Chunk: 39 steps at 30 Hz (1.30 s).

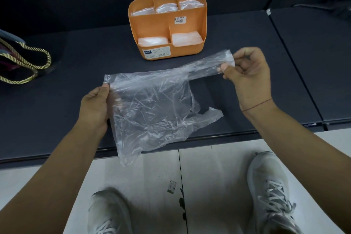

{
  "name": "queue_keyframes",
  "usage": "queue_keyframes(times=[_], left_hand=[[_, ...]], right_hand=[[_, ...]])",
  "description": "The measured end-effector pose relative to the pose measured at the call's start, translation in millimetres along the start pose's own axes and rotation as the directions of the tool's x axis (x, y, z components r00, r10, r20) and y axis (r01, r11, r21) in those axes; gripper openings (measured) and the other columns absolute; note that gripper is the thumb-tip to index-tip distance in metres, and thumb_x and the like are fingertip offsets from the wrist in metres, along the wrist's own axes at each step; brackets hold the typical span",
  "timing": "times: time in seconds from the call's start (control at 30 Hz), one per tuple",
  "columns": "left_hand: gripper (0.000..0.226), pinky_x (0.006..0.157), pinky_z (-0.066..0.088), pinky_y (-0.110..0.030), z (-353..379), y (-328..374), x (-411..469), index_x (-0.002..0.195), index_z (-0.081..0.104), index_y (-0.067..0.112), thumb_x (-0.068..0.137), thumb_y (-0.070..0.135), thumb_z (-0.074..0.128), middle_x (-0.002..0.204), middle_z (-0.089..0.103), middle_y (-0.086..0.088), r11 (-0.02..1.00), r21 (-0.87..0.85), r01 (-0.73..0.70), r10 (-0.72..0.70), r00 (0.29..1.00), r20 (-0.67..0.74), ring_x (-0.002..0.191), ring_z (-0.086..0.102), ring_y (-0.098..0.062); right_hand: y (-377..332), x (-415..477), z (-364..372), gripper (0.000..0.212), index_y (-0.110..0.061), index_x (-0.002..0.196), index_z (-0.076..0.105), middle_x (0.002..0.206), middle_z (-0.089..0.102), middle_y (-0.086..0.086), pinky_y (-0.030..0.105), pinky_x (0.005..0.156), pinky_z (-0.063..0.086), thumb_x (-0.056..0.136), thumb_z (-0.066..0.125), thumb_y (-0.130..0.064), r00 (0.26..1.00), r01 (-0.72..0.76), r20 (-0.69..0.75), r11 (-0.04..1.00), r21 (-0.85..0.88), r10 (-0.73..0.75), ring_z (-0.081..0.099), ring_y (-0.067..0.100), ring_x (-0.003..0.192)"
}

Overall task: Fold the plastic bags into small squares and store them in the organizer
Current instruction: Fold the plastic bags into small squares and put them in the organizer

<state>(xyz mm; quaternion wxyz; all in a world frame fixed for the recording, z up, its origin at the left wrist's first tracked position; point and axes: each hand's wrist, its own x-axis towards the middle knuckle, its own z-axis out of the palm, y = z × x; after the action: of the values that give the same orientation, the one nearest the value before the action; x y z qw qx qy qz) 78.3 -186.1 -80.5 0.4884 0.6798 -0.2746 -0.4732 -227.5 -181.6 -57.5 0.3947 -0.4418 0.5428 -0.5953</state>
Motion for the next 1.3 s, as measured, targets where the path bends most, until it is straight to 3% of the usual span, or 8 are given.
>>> queue_keyframes(times=[0.17,0.27,0.4,0.53,0.7,1.0,1.13,1.3], left_hand=[[0.026,0.064,0.057,-0.025,-1,-1,1,0.075,0.062,0.020,0.099,0.029,0.057,0.063,0.069,0.010,1.000,0.009,0.022,-0.022,1.000,-0.001,0.060,0.065,-0.007],[0.026,0.060,0.056,-0.024,0,0,1,0.075,0.061,0.019,0.099,0.029,0.058,0.061,0.068,0.010,1.000,0.004,0.023,-0.023,1.000,-0.008,0.057,0.064,-0.005],[0.026,0.054,0.053,-0.020,-1,0,2,0.076,0.061,0.018,0.099,0.027,0.057,0.058,0.067,0.011,1.000,0.023,0.010,-0.010,1.000,-0.004,0.054,0.063,-0.004],[0.024,0.052,0.051,-0.019,0,0,4,0.076,0.061,0.018,0.099,0.024,0.057,0.056,0.066,0.012,0.999,0.018,0.031,-0.031,0.999,-0.013,0.051,0.062,-0.002],[0.023,0.070,0.055,-0.032,2,2,7,0.075,0.063,0.019,0.097,0.026,0.060,0.075,0.066,0.000,0.994,0.007,0.113,-0.113,0.993,-0.043,0.062,0.063,-0.013],[0.022,0.060,0.054,-0.028,1,3,6,0.077,0.063,0.020,0.097,0.028,0.060,0.074,0.066,0.001,0.991,-0.025,0.129,-0.130,0.990,-0.056,0.062,0.063,-0.013],[0.028,0.055,0.053,-0.020,-1,-1,2,0.073,0.061,0.020,0.100,0.028,0.056,0.059,0.066,0.009,0.999,0.029,0.020,-0.021,0.999,0.026,0.054,0.061,-0.005],[0.026,0.053,0.052,-0.019,1,1,4,0.075,0.063,0.019,0.100,0.027,0.057,0.059,0.068,0.010,0.999,0.036,0.018,-0.019,1.000,0.016,0.054,0.063,-0.002]], right_hand=[[-7,-1,1,0.019,-0.012,0.097,0.066,0.079,0.066,0.003,0.017,0.066,0.049,0.090,0.060,0.004,0.999,0.023,0.032,0.998,-0.052,-0.021,0.061,0.007,0.065],[-4,2,-1,0.020,-0.018,0.091,0.070,0.068,0.067,-0.011,0.015,0.063,0.048,0.092,0.060,-0.001,0.999,-0.013,0.041,0.992,-0.125,0.018,0.060,0.004,0.061],[-2,6,-8,0.021,-0.015,0.082,0.068,0.063,0.065,-0.009,0.019,0.061,0.047,0.096,0.055,-0.008,0.979,-0.134,0.147,0.989,-0.068,0.143,0.053,0.005,0.057],[-3,6,-12,0.026,-0.022,0.067,0.071,0.069,0.062,-0.007,0.019,0.063,0.044,0.087,0.056,-0.029,0.883,-0.378,0.350,0.916,0.137,0.313,0.051,0.007,0.063],[-2,7,-17,0.035,-0.024,0.060,0.061,0.079,0.051,-0.003,0.020,0.066,0.045,0.089,0.051,-0.041,0.763,-0.526,0.535,0.828,0.191,0.362,0.049,0.009,0.071],[-9,17,-25,0.044,-0.019,0.061,0.048,0.072,0.053,-0.001,0.022,0.063,0.050,0.076,0.055,-0.060,0.795,-0.505,0.394,0.863,0.010,0.461,0.059,0.011,0.070],[-8,24,-32,0.008,-0.015,0.086,0.060,0.071,0.060,0.001,0.020,0.056,0.048,0.092,0.063,-0.021,0.850,-0.429,0.265,0.891,-0.152,0.455,0.059,0.008,0.058],[6,36,-41,0.015,-0.011,0.097,0.062,0.059,0.067,-0.002,0.017,0.057,0.049,0.088,0.064,0.000,0.938,-0.341,0.013,0.927,-0.156,0.348,0.061,0.006,0.057]])
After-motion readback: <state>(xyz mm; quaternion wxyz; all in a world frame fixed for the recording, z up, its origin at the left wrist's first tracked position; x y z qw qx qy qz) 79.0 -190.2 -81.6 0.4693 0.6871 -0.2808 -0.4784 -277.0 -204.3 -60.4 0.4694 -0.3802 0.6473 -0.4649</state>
